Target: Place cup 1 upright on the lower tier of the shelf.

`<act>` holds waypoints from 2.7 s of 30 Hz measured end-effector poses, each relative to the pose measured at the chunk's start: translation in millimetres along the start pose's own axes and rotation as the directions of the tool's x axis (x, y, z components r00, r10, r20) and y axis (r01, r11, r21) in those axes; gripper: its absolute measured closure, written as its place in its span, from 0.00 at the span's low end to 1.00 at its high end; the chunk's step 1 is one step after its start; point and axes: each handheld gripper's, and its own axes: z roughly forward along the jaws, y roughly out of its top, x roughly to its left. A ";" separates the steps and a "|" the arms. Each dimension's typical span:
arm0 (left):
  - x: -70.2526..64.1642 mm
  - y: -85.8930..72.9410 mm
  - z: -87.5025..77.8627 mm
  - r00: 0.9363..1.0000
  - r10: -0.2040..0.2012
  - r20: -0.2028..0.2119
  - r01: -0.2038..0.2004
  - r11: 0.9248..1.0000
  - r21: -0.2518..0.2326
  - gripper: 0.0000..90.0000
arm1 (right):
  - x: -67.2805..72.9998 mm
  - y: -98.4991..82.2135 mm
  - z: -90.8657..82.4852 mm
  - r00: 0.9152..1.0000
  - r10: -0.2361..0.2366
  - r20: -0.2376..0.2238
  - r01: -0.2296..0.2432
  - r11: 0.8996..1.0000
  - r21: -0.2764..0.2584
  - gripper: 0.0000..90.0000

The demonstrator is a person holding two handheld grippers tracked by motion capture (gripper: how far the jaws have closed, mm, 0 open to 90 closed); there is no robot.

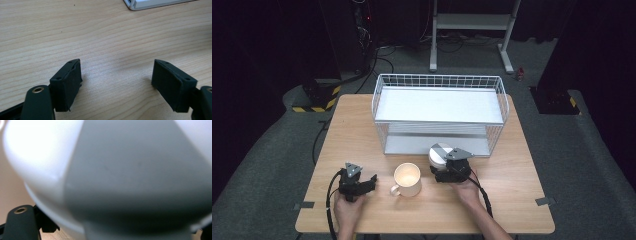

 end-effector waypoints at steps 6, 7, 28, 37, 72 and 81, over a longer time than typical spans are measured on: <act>0.0 0.0 0.0 1.000 0.000 0.000 0.000 1.000 0.000 0.27 | 2.9 0.4 0.3 1.000 -0.028 0.012 0.028 0.999 -0.017 0.21; 0.0 0.0 0.0 1.000 0.000 0.000 0.000 1.000 0.000 0.27 | 3.4 0.0 0.2 1.000 -0.022 0.013 0.022 1.000 -0.020 0.21; 0.9 0.3 -0.1 1.000 0.002 0.002 -0.002 1.000 0.003 0.27 | 3.0 2.3 -5.5 0.999 -0.038 0.013 0.038 0.999 -0.025 0.21; 0.7 0.3 -0.2 1.000 0.001 0.001 -0.001 1.000 0.004 0.27 | -2.3 5.5 -12.9 1.000 -0.020 0.018 0.021 0.999 -0.038 0.21; 0.9 0.3 -0.1 1.000 0.001 0.003 -0.001 1.000 0.003 0.27 | -48.1 15.1 -12.0 0.988 0.109 0.106 -0.106 0.994 -0.025 0.21; 0.7 0.3 -0.1 1.000 0.002 0.002 -0.002 1.000 0.003 0.27 | -54.6 14.1 -7.3 0.985 0.113 0.133 -0.108 0.993 -0.049 0.21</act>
